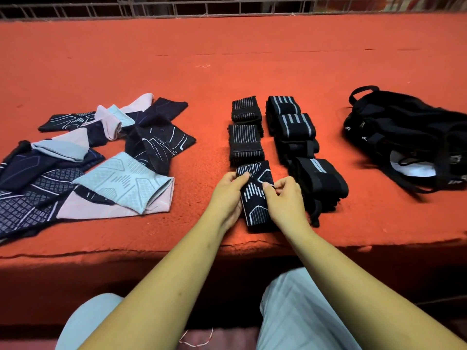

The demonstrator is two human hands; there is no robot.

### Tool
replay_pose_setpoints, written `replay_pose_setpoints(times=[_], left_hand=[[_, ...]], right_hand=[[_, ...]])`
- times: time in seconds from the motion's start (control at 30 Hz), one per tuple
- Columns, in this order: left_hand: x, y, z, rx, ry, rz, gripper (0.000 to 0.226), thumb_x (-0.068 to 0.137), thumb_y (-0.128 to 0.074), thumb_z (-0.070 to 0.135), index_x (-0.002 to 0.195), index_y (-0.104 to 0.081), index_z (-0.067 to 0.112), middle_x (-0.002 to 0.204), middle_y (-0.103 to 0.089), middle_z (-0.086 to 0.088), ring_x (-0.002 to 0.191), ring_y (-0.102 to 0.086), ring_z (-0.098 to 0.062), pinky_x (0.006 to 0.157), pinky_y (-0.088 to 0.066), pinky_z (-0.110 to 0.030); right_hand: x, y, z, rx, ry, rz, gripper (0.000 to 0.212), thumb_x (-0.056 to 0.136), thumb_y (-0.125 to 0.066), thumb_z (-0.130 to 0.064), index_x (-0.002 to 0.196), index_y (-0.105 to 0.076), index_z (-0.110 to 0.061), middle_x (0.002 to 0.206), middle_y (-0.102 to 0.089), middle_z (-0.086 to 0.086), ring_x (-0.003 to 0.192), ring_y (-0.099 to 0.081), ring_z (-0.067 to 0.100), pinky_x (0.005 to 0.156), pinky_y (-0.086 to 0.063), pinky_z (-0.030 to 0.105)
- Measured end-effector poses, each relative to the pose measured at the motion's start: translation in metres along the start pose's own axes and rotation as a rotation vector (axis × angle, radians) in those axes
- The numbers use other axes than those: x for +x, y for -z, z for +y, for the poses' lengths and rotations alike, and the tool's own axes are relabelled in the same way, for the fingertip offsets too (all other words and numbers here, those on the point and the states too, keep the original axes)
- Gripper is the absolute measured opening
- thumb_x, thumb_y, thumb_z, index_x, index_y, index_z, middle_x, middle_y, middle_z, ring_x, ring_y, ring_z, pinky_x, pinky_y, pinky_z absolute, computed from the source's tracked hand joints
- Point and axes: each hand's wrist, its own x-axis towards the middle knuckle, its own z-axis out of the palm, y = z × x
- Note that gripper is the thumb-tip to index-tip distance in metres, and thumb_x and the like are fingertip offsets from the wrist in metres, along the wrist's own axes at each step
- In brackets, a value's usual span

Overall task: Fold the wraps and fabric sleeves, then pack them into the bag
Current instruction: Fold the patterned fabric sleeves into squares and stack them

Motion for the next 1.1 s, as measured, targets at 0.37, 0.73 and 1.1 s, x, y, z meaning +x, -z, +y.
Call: replay_pose_setpoints(times=[0.37, 0.73, 1.1], left_hand=[[0.046, 0.018, 0.006, 0.778, -0.254, 0.018, 0.019, 0.08, -0.067, 0.037, 0.081, -0.053, 0.024, 0.071, -0.056, 0.003, 0.065, -0.051, -0.015, 0.063, -0.042, -0.035], [0.067, 0.021, 0.008, 0.916, -0.309, 0.019, 0.016, 0.081, -0.075, 0.024, 0.078, -0.059, 0.023, 0.071, -0.061, 0.004, 0.066, -0.055, -0.013, 0.067, -0.047, -0.033], [0.041, 0.006, 0.02, 1.297, -0.365, 0.009, 0.029, 0.096, -0.06, 0.023, 0.118, -0.066, 0.007, 0.118, -0.068, -0.013, 0.11, -0.062, -0.027, 0.091, -0.041, -0.028]], right_hand=[[0.005, -0.012, 0.012, -0.091, 0.236, 0.058, 0.015, 0.089, -0.054, 0.003, 0.099, -0.047, -0.006, 0.094, -0.056, 0.01, 0.089, -0.055, 0.033, 0.074, -0.029, 0.026], [0.008, -0.017, 0.015, -0.18, 0.245, 0.114, 0.014, 0.088, -0.053, 0.003, 0.101, -0.057, 0.001, 0.102, -0.055, 0.016, 0.095, -0.052, 0.027, 0.089, -0.035, 0.025], [-0.013, -0.01, 0.005, -0.581, 0.239, -0.039, 0.035, 0.083, -0.04, -0.017, 0.1, -0.065, 0.002, 0.117, -0.059, 0.018, 0.106, -0.054, 0.037, 0.098, -0.044, 0.045]])
